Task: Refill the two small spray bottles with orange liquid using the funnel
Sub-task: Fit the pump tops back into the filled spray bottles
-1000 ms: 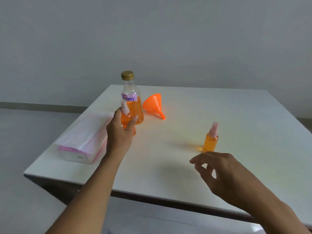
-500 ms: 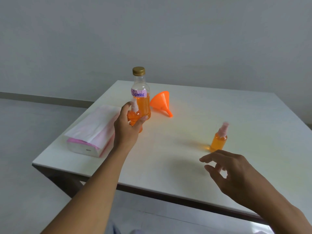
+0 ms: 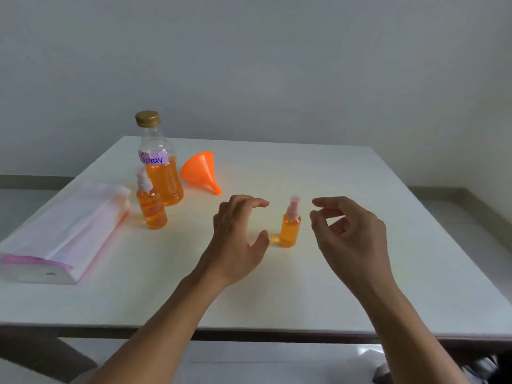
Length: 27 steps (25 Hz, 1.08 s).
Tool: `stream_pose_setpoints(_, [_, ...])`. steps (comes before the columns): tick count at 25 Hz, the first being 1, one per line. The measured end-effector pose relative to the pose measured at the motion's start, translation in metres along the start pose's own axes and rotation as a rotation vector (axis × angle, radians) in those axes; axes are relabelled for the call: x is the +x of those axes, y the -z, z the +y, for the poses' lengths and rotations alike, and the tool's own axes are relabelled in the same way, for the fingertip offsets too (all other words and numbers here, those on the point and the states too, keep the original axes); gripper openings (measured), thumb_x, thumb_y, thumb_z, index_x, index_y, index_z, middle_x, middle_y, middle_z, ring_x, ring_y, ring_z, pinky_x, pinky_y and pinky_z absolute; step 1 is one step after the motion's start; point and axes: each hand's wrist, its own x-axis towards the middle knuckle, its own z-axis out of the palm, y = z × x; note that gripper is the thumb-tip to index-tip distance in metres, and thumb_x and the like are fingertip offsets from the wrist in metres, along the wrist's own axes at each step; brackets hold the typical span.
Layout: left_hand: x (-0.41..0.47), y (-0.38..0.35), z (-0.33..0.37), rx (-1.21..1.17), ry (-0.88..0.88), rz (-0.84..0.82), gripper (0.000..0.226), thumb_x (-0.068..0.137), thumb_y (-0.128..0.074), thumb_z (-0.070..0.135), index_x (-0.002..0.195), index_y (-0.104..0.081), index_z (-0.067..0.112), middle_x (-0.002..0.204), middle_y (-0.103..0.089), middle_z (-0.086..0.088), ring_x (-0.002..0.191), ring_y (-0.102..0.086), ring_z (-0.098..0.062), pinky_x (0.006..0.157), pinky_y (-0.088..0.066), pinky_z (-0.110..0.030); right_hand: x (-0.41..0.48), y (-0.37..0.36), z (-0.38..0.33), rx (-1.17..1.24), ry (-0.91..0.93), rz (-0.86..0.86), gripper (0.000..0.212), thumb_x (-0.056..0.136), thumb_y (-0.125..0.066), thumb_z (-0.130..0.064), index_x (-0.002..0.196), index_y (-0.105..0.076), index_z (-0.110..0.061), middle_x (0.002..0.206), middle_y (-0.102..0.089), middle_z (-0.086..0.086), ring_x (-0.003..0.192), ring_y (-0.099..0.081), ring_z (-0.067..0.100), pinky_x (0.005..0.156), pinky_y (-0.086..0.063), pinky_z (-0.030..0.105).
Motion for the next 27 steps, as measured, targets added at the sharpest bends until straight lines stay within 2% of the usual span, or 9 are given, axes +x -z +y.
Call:
stream_pose_setpoints(3, [0.008, -0.024, 0.017, -0.004, 0.104, -0.114, 0.065, 0.078, -0.074, 0.045, 0.134, -0.042, 0.034, 0.134, -0.044, 0.015, 0.117, -0.040, -0.008, 0.103, -0.041, -0.040, 0.012, -0.004, -0.002, 0.001, -0.012, -0.044, 0.030, 0.087, -0.070, -0.046, 0.115, -0.067, -0.037, 0.095, -0.068, -0.024, 0.067, -0.067, 0.002, 0.061, -0.055, 0.017])
stream_pose_setpoints(5, [0.011, -0.032, 0.028, -0.001, 0.156, -0.101, 0.060, 0.077, -0.072, 0.054, 0.129, -0.048, 0.033, 0.115, -0.052, 0.023, 0.106, -0.043, 0.000, 0.100, -0.040, -0.036, 0.018, -0.012, -0.003, -0.035, -0.006, -0.111, 0.034, 0.088, -0.065, -0.059, 0.115, -0.066, -0.039, 0.098, -0.067, -0.023, 0.070, -0.068, 0.002, 0.064, -0.058, 0.021])
stream_pose_setpoints(8, [0.015, -0.039, 0.036, -0.019, 0.171, -0.079, 0.030, 0.087, -0.065, 0.045, 0.113, -0.060, 0.032, 0.083, -0.042, 0.030, 0.091, -0.032, 0.026, 0.093, -0.040, -0.034, 0.028, -0.018, -0.002, -0.046, -0.003, -0.148, 0.019, 0.090, -0.068, -0.047, 0.103, -0.073, -0.034, 0.095, -0.071, -0.020, 0.072, -0.068, 0.000, 0.064, -0.052, 0.018])
stream_pose_setpoints(11, [0.018, -0.037, 0.037, -0.035, 0.124, -0.101, 0.023, 0.092, -0.060, 0.037, 0.115, -0.060, 0.033, 0.087, -0.055, 0.022, 0.091, -0.019, 0.041, 0.091, -0.039, -0.034, 0.034, -0.015, -0.005, -0.037, -0.010, -0.150, 0.004, 0.087, -0.075, -0.033, 0.084, -0.072, -0.032, 0.088, -0.070, -0.020, 0.068, -0.066, -0.004, 0.055, -0.043, 0.007])
stream_pose_setpoints(15, [0.017, -0.030, 0.037, -0.023, -0.017, -0.159, 0.035, 0.095, -0.056, 0.031, 0.129, -0.052, 0.036, 0.084, -0.053, 0.023, 0.094, -0.030, 0.031, 0.082, -0.035, -0.021, 0.032, -0.009, -0.006, -0.067, -0.026, -0.110, 0.006, 0.090, -0.072, -0.025, 0.084, -0.074, -0.027, 0.089, -0.071, -0.015, 0.074, -0.064, -0.003, 0.053, -0.044, 0.007])
stream_pose_setpoints(18, [0.016, -0.030, 0.032, 0.045, -0.112, -0.178, 0.036, 0.096, -0.052, 0.034, 0.132, -0.046, 0.039, 0.086, -0.053, 0.021, 0.088, -0.041, 0.015, 0.084, -0.032, -0.025, 0.027, -0.002, -0.008, -0.026, -0.048, -0.111, 0.011, 0.089, -0.073, -0.030, 0.079, -0.076, -0.027, 0.080, -0.073, -0.017, 0.076, -0.067, -0.003, 0.057, -0.046, 0.006])
stream_pose_setpoints(22, [0.015, -0.027, 0.030, 0.027, -0.041, -0.237, 0.037, 0.098, -0.045, 0.045, 0.135, -0.039, 0.044, 0.102, -0.051, 0.027, 0.101, -0.030, 0.028, 0.086, -0.029, -0.027, 0.026, 0.011, -0.010, 0.143, -0.088, -0.037, 0.015, 0.090, -0.071, -0.040, 0.078, -0.071, -0.032, 0.078, -0.071, -0.025, 0.080, -0.069, -0.004, 0.067, -0.048, 0.007])
stream_pose_setpoints(24, [0.014, -0.028, 0.023, -0.058, 0.046, -0.273, 0.045, 0.095, -0.040, 0.057, 0.139, -0.033, 0.048, 0.115, -0.055, 0.024, 0.117, -0.040, 0.008, 0.092, -0.036, -0.032, 0.028, 0.019, -0.001, 0.204, -0.128, 0.019, 0.008, 0.092, -0.071, -0.041, 0.092, -0.072, -0.033, 0.090, -0.073, -0.020, 0.087, -0.069, 0.001, 0.075, -0.053, 0.019])
stream_pose_setpoints(27, [0.016, -0.029, 0.017, -0.186, 0.105, -0.292, 0.054, 0.093, -0.032, 0.068, 0.143, -0.022, 0.053, 0.130, -0.054, 0.014, 0.121, -0.050, -0.020, 0.099, -0.046, -0.045, 0.028, 0.025, 0.012, 0.184, -0.197, 0.053, 0.013, 0.091, -0.072, -0.037, 0.099, -0.077, -0.027, 0.095, -0.076, -0.015, 0.089, -0.071, 0.007, 0.080, -0.057, 0.027])
